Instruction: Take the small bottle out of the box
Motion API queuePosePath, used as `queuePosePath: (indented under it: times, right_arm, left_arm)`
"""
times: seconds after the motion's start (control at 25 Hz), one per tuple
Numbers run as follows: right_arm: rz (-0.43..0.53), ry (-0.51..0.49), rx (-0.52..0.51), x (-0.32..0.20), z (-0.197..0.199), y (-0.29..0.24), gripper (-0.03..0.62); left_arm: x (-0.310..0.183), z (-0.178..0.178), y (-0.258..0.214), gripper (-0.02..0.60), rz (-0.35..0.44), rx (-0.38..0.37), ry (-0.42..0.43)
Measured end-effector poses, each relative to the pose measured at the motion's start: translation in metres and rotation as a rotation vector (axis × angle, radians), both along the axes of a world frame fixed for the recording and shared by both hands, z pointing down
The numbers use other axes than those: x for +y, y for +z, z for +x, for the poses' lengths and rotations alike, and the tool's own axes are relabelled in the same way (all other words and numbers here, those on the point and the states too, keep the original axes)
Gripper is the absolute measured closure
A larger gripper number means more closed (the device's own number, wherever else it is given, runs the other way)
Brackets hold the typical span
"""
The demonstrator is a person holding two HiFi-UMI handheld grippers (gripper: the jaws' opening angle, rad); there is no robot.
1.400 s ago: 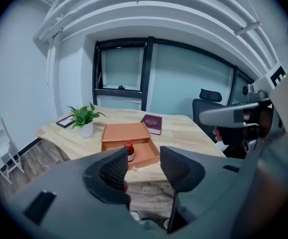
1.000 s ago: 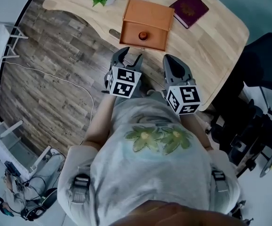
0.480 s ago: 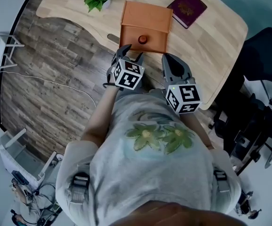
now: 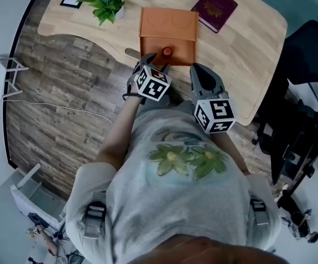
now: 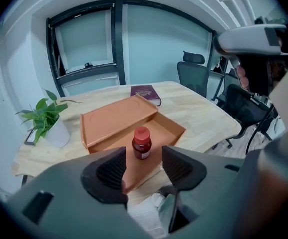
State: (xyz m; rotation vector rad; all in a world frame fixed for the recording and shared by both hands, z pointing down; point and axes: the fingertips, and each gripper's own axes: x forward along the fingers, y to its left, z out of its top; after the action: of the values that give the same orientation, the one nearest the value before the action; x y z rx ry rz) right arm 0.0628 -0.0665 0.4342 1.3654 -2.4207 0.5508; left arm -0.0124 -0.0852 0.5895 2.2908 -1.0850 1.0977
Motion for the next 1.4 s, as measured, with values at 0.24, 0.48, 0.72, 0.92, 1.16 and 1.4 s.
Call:
queuePosePath:
  times: [0.24, 0.48, 0.72, 0.92, 1.16, 1.4]
  right_arm:
    - [-0.003, 0.049, 0.003, -0.006, -0.004, 0.004, 0.585]
    - [-0.011, 0.086, 0.004, -0.010, -0.009, 0.009, 0.585]
    - [-0.021, 0.112, 0.005, -0.015, -0.016, 0.015, 0.585]
    - [-0.022, 0.128, 0.011, -0.020, -0.017, 0.016, 0.585]
    - [-0.028, 0.142, 0.016, -0.026, -0.016, 0.019, 0.585]
    - [-0.036, 0.154, 0.022, -0.030, -0.013, 0.022, 0.585]
  left_arm:
    - [-0.008, 0.002, 0.015, 0.371, -0.035, -0.021, 0.078]
    - [-0.016, 0.001, 0.027, 0.371, -0.065, -0.019, 0.127]
    - [-0.023, 0.004, 0.037, 0.371, -0.096, -0.024, 0.179]
    - [-0.023, 0.011, 0.044, 0.371, -0.126, -0.001, 0.211]
    - [-0.026, 0.017, 0.053, 0.371, -0.143, 0.000, 0.235]
    - [-0.031, 0.017, 0.059, 0.371, -0.143, -0.004, 0.235]
